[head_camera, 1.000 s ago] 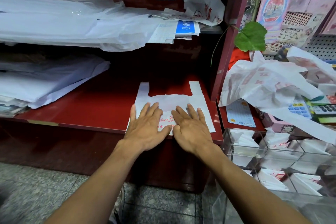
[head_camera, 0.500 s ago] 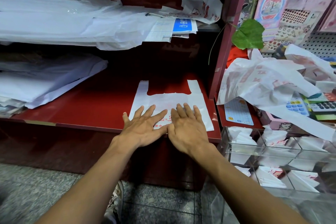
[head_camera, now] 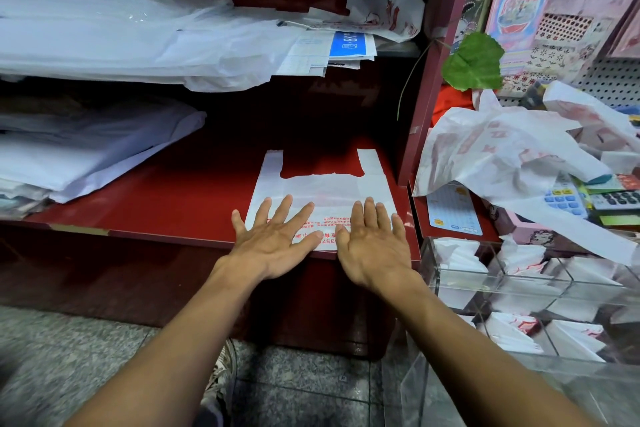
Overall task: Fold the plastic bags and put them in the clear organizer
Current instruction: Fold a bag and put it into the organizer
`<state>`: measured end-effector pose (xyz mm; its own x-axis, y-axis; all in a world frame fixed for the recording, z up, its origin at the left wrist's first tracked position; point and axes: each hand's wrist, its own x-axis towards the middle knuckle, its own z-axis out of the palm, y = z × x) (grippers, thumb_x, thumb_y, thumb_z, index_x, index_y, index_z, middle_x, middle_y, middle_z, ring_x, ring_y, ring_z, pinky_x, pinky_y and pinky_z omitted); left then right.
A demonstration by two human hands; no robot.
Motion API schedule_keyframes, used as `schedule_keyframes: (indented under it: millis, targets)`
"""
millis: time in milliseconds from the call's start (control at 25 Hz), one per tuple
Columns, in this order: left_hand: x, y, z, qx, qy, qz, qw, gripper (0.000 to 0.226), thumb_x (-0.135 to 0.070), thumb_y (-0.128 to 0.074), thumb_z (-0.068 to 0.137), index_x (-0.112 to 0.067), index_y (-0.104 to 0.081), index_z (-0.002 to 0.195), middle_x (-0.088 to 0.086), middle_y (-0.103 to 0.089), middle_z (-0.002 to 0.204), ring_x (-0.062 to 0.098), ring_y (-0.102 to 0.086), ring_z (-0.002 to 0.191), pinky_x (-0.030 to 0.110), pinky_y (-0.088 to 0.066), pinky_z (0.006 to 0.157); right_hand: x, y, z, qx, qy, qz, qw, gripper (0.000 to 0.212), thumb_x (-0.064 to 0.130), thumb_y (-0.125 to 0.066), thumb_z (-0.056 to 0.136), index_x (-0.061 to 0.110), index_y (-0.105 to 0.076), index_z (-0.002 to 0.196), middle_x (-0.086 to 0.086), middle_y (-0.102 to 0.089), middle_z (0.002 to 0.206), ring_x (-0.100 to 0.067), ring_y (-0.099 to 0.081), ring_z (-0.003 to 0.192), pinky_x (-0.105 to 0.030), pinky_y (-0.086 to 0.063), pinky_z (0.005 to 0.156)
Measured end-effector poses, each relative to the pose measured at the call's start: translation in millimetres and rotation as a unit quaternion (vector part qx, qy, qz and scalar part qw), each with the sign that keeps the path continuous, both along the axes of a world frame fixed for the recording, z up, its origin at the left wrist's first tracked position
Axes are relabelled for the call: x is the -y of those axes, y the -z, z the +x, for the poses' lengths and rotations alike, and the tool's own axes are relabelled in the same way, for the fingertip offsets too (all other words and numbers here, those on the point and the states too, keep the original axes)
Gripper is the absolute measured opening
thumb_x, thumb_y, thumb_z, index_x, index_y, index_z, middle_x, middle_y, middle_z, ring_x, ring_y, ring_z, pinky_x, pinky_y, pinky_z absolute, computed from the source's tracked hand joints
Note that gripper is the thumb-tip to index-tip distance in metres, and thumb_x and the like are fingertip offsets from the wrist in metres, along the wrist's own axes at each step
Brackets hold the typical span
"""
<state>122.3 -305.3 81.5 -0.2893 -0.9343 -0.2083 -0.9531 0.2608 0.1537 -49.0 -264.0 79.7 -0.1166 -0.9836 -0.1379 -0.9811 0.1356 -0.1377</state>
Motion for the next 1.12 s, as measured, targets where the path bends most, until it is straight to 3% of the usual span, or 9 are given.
schedule_keyframes:
  millis: [160, 360, 520, 600, 720, 800, 880, 1040, 1120]
  targets:
    - [-1, 2, 0, 0.000, 0.002, -0.014, 1.000, 0.072, -0.083, -0.014, 0.084, -0.057, 0.006, 0.149, -0.013, 0.018, 0.163, 0.018, 0.024, 0.149, 0.063, 0.018, 0.112, -4, 0, 6, -0.048, -0.034, -0.053, 0.997, 0.064, 0.041, -0.007, 0.104, 0.004, 0.011, 0.154, -0.015, 0.018, 0.162, -0.029, 0.020, 0.149, -0.046, 0.012, 0.121]
    - [0, 3, 4, -0.005, 0.011, -0.014, 1.000, 0.087, -0.090, -0.011, 0.075, -0.052, 0.008, 0.151, -0.010, 0.019, 0.163, 0.019, 0.024, 0.148, 0.062, 0.018, 0.112, -6, 4, -17, -0.001, -0.050, -0.037, 0.998, 0.067, 0.049, -0.008, 0.103, 0.011, 0.004, 0.157, -0.008, 0.009, 0.165, -0.021, 0.011, 0.151, -0.039, 0.007, 0.123]
    - [1, 6, 26, -0.024, 0.081, -0.031, 0.996, 0.107, -0.093, -0.036, 0.068, -0.046, 0.008, 0.153, -0.015, 0.020, 0.160, 0.011, 0.024, 0.147, 0.051, 0.018, 0.117, -12, 3, -34, 0.006, -0.042, -0.038, 0.998, 0.076, 0.059, -0.007, 0.099, 0.011, 0.004, 0.157, -0.008, 0.010, 0.165, -0.020, 0.011, 0.151, -0.037, 0.009, 0.120]
    - [3, 12, 52, -0.043, 0.131, -0.070, 0.988, 0.106, -0.074, -0.062, 0.076, -0.043, 0.001, 0.155, -0.019, 0.014, 0.159, 0.004, 0.016, 0.148, 0.040, 0.012, 0.121, -16, 0, -35, 0.010, -0.062, -0.032, 0.997, 0.091, 0.073, -0.007, 0.090, 0.011, 0.005, 0.157, -0.008, 0.010, 0.165, -0.020, 0.011, 0.151, -0.037, 0.011, 0.119]
    - [6, 20, 85, -0.126, 0.124, -0.140, 0.974, 0.092, -0.020, -0.079, 0.080, -0.033, -0.025, 0.153, -0.021, -0.015, 0.155, 0.000, -0.012, 0.147, 0.031, -0.006, 0.123, -20, -5, -39, -0.004, -0.111, -0.012, 0.994, 0.111, 0.087, -0.022, 0.076, 0.016, 0.005, 0.157, -0.006, 0.008, 0.165, -0.021, 0.008, 0.152, -0.041, 0.007, 0.121]
    - [6, 21, 97, -0.210, 0.092, -0.163, 0.960, 0.078, -0.003, -0.081, 0.075, -0.025, -0.048, 0.143, -0.017, -0.037, 0.146, 0.005, -0.034, 0.141, 0.029, -0.019, 0.121, -20, -9, -45, -0.022, -0.148, -0.041, 0.988, 0.102, 0.074, -0.049, 0.084, 0.019, -0.003, 0.157, -0.004, -0.008, 0.165, -0.022, -0.008, 0.151, -0.043, -0.009, 0.122]
    - [6, 21, 104, -0.279, 0.078, -0.159, 0.944, 0.063, 0.000, -0.083, 0.072, -0.025, -0.064, 0.127, -0.010, -0.055, 0.135, 0.005, -0.048, 0.132, 0.027, -0.032, 0.116, -20, -13, -53, -0.004, -0.166, -0.087, 0.982, 0.085, 0.057, -0.064, 0.085, 0.023, -0.022, 0.151, 0.000, -0.035, 0.156, -0.023, -0.029, 0.140, -0.042, -0.029, 0.114]
    - [1, 15, 112, -0.409, 0.002, -0.121, 0.904, 0.046, 0.008, -0.077, 0.076, -0.032, -0.073, 0.098, -0.020, -0.071, 0.101, -0.008, -0.062, 0.106, 0.010, -0.046, 0.095, -19, -13, -67, 0.103, -0.151, -0.125, 0.975, 0.053, 0.039, -0.071, 0.086, 0.028, -0.055, 0.134, 0.005, -0.063, 0.126, -0.022, -0.048, 0.121, -0.039, -0.044, 0.097]
    - [-1, 11, 110, -0.452, -0.045, -0.122, 0.883, 0.036, 0.005, -0.073, 0.082, -0.030, -0.074, 0.092, -0.025, -0.072, 0.088, -0.011, -0.065, 0.093, 0.004, -0.045, 0.083, -15, -9, -71, 0.180, -0.126, -0.164, 0.962, 0.026, 0.030, -0.069, 0.089, 0.030, -0.069, 0.114, 0.012, -0.068, 0.094, -0.024, -0.059, 0.099, -0.034, -0.047, 0.079]
